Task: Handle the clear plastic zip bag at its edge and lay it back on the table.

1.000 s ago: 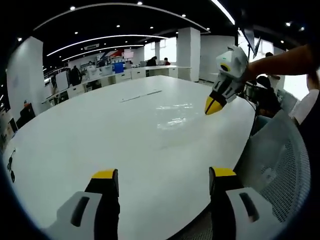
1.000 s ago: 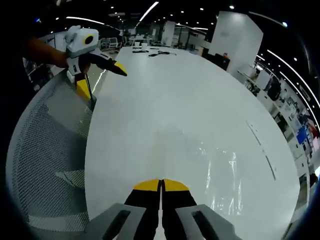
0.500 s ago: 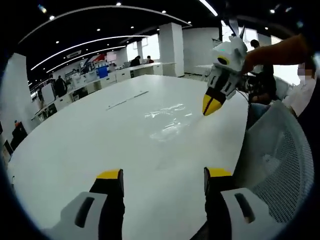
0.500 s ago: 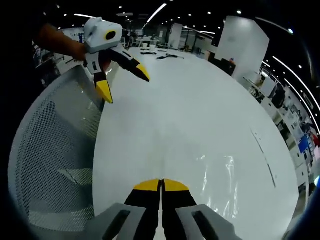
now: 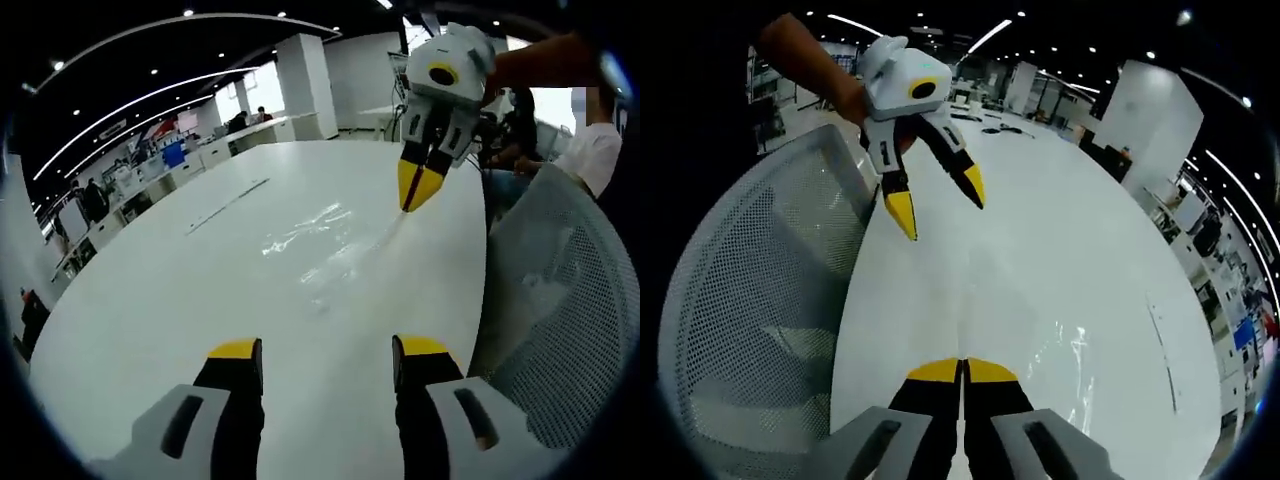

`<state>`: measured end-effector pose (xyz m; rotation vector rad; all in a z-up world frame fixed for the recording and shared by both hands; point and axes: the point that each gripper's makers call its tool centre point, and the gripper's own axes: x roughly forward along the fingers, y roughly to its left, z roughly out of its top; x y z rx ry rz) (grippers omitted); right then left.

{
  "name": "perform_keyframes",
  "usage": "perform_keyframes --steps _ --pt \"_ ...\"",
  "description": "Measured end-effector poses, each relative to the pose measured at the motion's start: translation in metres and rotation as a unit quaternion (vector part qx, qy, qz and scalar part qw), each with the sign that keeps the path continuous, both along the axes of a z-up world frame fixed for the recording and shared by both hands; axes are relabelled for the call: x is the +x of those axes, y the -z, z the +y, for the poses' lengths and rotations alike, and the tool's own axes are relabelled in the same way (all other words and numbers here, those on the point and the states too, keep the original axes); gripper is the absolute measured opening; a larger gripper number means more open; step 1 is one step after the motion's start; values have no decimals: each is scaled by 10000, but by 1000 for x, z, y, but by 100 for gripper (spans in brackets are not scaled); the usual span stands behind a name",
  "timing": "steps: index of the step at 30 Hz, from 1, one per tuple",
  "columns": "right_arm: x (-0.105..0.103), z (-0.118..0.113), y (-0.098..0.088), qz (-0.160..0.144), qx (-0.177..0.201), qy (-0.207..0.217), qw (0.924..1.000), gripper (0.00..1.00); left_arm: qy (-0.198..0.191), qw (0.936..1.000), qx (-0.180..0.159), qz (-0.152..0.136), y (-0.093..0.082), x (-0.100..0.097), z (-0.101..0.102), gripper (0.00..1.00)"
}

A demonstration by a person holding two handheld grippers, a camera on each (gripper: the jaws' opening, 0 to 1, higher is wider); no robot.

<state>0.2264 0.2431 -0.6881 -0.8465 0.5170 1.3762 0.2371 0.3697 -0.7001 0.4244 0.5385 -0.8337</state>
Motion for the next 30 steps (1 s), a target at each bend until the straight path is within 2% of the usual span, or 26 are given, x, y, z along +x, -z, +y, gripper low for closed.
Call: perform_keyframes --steps 9,17,24,30 --pt "-5 1 -7 18 110 -73 9999 0 355 9988 330 -32 7 1 -13 44" --pt "-9 4 -11 -63 103 -266 9996 0 504 9980 374 -56 10 4 -15 39" --pt "-11 8 -14 -208 136 -460 9986 0 597 9967 510 -181 8 4 -14 25" --pt "-12 10 -20 -223 273 -485 9982 0 875 9934 701 -232 10 1 -13 13"
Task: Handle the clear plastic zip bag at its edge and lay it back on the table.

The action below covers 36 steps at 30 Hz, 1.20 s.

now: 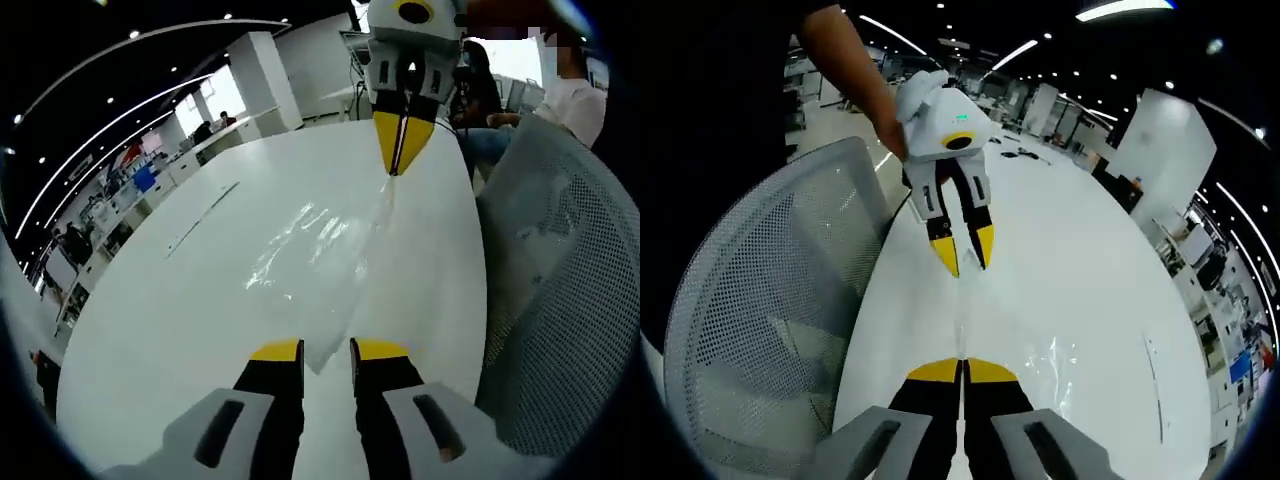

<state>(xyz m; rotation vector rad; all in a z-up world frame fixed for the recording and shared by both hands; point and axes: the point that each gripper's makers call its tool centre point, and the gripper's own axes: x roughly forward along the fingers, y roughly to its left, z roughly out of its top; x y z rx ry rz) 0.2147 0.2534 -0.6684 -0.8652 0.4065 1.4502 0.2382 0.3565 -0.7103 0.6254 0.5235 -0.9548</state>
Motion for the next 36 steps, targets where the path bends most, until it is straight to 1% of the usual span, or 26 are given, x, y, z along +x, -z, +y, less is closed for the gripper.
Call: perform_keyframes --steps 3,7,11,12,14,16,17,18,20,23,25,26,28,30,33,36 --pt "-1 -4 0 59 0 50 10000 0 148 9999 57 -34 0 -2 0 6" --pt "-2 -7 2 119 4 116 9999 0 110 9999 12 -8 -2 -2 -1 2" --pt "-3 -11 7 137 -104 169 9997 0 164 9999 -47 -26 -5 -5 -3 0" --pt "-2 -12 9 124 -155 194 9996 0 248 9996 -38 -100 -6 -7 -5 0" --pt "-2 -14 12 213 -206 251 9992 0 314 9993 -18 -209 -9 -7 -7 0" --pt "-2 -15 14 208 -250 299 9990 0 335 9992 -24 -226 -9 -7 -8 0" --pt "-2 -16 15 280 -264 375 9986 0 357 9991 -20 -247 -10 -8 -9 0" --pt "-1 -17 17 340 -269 486 9979 0 395 9988 -10 -276 -10 -8 -10 0" --pt "1 -17 17 353 -202 546 9977 0 507 9983 57 -290 -8 -9 -11 0" --pt "2 -17 20 467 -153 693 9964 0 542 9981 68 -298 -8 -9 -12 0" --pt "4 -17 21 488 -118 765 9958 4 550 9980 57 -299 -9 -8 -14 0" --pt "5 -15 21 493 -85 778 9957 6 559 9980 63 -304 -9 -7 -15 0" --pt "7 -12 18 466 -26 795 9957 6 578 9978 68 -328 -10 -6 -16 0" --pt "10 -3 13 399 94 784 9961 7 581 9978 43 -321 -11 -6 -19 0" --pt "11 15 8 407 247 760 9960 8 596 9977 14 -311 -12 -7 -23 0" --pt "10 30 8 332 293 636 9970 8 634 9975 23 -315 -13 -10 -26 0"
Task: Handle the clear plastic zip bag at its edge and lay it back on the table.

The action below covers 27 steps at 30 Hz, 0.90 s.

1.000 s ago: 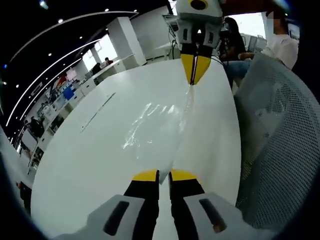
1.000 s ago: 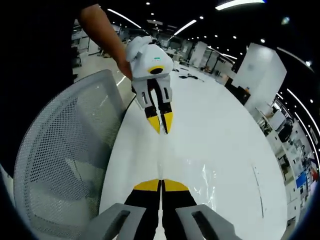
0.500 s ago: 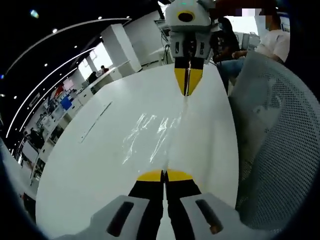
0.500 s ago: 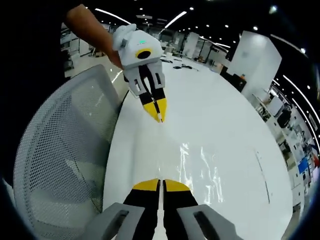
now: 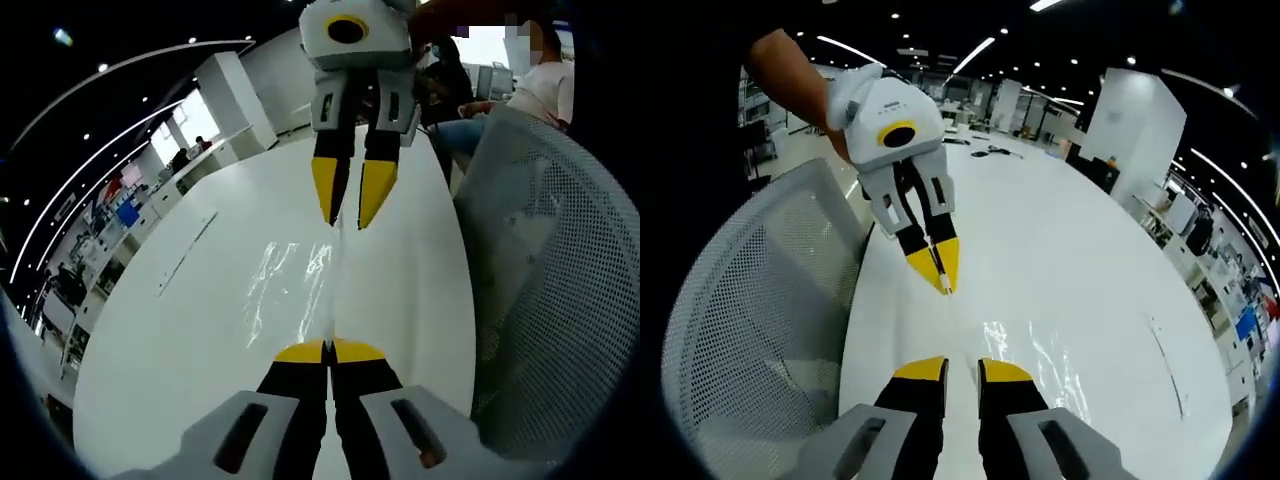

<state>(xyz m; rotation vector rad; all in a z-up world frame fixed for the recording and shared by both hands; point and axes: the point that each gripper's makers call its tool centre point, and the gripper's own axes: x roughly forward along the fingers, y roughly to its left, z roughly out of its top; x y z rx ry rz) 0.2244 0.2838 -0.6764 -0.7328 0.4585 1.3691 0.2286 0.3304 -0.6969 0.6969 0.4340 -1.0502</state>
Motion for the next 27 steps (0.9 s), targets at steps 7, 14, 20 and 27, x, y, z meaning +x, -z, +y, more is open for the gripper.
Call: perform_keyframes --steps 7,14,20,27 --pt "-4 24 9 58 -7 -116 9999 8 66 9999 74 52 3 -6 -2 0" --pt "-17 38 17 53 -119 -412 9991 8 158 9998 -1 82 0 -11 -9 0" --pt "-16 44 16 52 -123 -487 9987 8 256 9997 52 37 1 -13 -11 0" --pt "-17 48 17 38 -196 -588 9981 6 322 9994 88 18 0 -13 -13 0"
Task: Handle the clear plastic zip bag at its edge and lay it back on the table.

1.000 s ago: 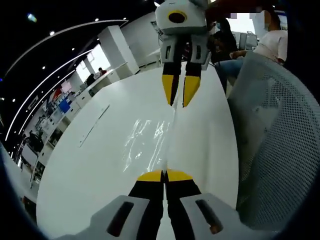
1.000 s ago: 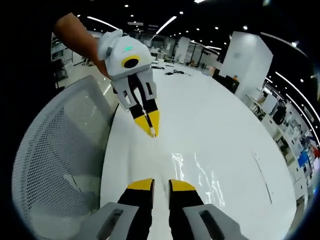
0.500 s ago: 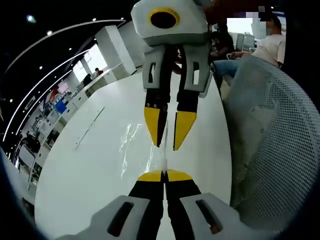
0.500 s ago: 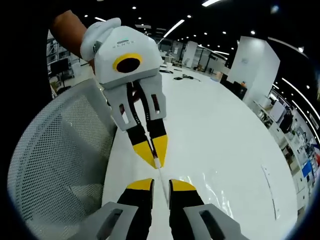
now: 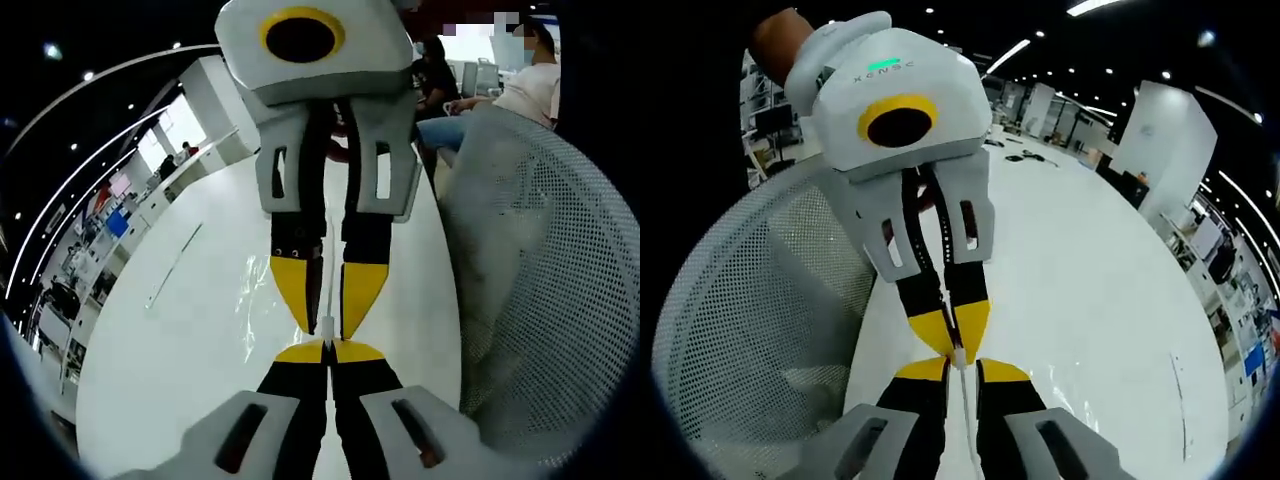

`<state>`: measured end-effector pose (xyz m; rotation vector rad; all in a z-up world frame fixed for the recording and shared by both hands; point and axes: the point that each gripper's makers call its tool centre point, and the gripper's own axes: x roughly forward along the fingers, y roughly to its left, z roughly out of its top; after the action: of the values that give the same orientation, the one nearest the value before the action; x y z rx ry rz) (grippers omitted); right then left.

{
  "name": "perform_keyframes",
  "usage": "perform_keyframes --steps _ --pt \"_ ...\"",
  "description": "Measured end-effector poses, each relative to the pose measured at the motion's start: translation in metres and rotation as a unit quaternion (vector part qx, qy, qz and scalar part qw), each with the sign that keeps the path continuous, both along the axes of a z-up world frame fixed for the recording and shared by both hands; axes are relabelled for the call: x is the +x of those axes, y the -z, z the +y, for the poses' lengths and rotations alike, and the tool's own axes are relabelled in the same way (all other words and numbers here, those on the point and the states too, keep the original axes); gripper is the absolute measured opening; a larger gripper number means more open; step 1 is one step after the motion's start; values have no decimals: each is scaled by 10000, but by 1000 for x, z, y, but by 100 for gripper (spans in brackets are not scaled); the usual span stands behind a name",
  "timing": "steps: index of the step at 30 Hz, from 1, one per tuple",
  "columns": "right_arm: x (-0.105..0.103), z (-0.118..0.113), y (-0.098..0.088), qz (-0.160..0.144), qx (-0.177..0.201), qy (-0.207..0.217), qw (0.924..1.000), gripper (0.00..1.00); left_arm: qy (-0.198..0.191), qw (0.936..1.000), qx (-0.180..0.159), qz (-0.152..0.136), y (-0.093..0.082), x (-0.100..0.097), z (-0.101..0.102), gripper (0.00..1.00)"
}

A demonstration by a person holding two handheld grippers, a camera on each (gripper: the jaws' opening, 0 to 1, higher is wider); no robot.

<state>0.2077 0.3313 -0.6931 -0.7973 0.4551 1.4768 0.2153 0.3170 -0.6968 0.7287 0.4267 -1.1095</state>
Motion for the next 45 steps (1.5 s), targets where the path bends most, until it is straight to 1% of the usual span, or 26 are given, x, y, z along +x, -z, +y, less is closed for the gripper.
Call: perform_keyframes --steps 2,4,6,8,14,17,21,27,31,35,36,37,38,39,40,42,43,45 --pt "-3 1 -1 -13 -13 -70 10000 4 44 10000 -2 -22 0 0 0 0" --pt "-5 1 -1 -77 -43 -187 9998 2 104 9999 12 -49 -1 -1 0 0" --pt "-7 0 0 -186 -101 -300 9993 0 199 9998 8 -17 -1 -4 -2 0" --pt "-8 -1 1 -187 -137 -349 9991 0 281 9996 46 -48 0 -5 -3 0" --pt "-9 -1 2 -47 -205 -226 9995 0 287 9995 116 -23 0 -6 -2 0" --pt "-9 -3 5 -15 -347 -208 9992 0 293 9994 178 -26 -1 -7 0 0" --pt "-8 -3 7 47 -424 -149 9990 0 319 9993 211 -44 -2 -9 1 0" --pt "-7 -5 14 72 -546 -46 9985 0 319 9994 131 -31 -4 -10 1 0" --pt "-8 -4 16 97 -575 -27 9983 0 346 9992 188 -6 -2 -12 2 0" --pt "-9 -4 15 91 -610 -27 9981 0 422 9989 173 -81 0 -13 3 0" --pt "-10 -4 15 93 -611 -21 9981 0 397 9991 126 -74 0 -12 3 0" --pt "-10 -4 15 125 -615 5 9980 0 195 9997 -52 161 1 -13 3 0" --pt "-10 -4 15 136 -610 11 9980 0 159 9996 -94 198 1 -12 4 0" --pt "-9 -3 15 125 -590 36 9982 0 214 9997 -70 100 0 -10 5 0" --pt "-8 -4 15 128 -573 53 9983 0 206 9997 -65 88 0 -10 5 0" --pt "-9 -5 17 196 -595 87 9980 0 179 9997 -45 133 1 -12 4 0" --pt "-9 -6 18 180 -627 87 9978 0 182 9997 25 133 3 -12 5 0" --pt "-11 -8 19 147 -648 43 9978 0 196 9997 32 143 4 -13 4 0"
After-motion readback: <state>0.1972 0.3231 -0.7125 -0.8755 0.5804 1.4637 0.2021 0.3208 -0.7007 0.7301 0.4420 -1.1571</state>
